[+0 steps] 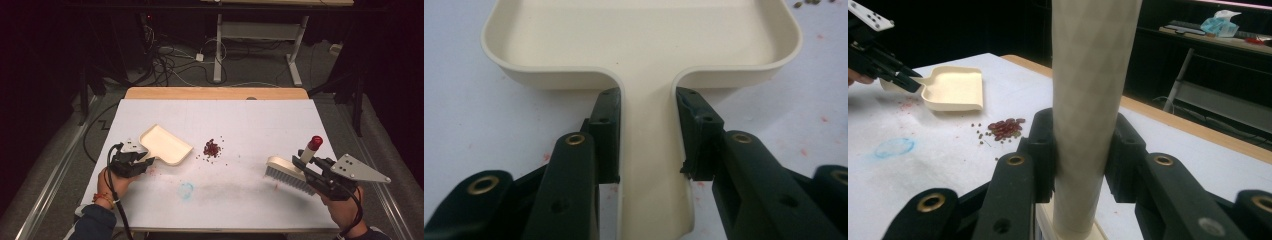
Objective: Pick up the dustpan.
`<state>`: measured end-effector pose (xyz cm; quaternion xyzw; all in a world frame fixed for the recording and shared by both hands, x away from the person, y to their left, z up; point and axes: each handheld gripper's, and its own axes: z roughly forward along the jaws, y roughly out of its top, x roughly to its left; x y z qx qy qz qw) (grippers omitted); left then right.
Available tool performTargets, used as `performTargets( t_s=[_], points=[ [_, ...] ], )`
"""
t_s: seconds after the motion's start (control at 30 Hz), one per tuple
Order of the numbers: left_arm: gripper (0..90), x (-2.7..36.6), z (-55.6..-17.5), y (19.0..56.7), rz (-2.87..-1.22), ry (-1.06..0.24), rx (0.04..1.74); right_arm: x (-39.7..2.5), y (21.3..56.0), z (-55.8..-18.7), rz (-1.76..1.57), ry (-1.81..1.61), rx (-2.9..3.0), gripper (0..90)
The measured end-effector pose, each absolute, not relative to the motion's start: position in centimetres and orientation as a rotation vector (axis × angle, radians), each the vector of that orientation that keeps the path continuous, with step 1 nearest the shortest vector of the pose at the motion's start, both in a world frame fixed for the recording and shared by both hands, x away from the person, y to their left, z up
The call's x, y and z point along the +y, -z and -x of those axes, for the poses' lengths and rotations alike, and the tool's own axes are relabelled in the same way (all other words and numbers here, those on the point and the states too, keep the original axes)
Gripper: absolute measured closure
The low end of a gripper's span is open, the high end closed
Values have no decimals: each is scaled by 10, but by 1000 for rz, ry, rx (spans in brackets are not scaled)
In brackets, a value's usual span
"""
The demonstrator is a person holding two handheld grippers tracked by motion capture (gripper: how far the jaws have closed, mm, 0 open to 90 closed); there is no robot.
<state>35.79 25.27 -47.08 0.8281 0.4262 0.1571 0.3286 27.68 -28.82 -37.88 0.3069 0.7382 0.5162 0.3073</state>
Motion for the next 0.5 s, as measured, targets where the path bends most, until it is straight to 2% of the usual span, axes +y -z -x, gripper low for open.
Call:
performTargets(
  t_s=[0.23, 0.5],
  points=[
    [641, 258, -336, 451, -2202, -376, 1008, -291, 380, -278, -828, -1355, 1950, 700],
    [640, 246, -318, 456, -2307, -296, 929, -288, 381, -286, -840, -1359, 1957, 700]
  ],
)
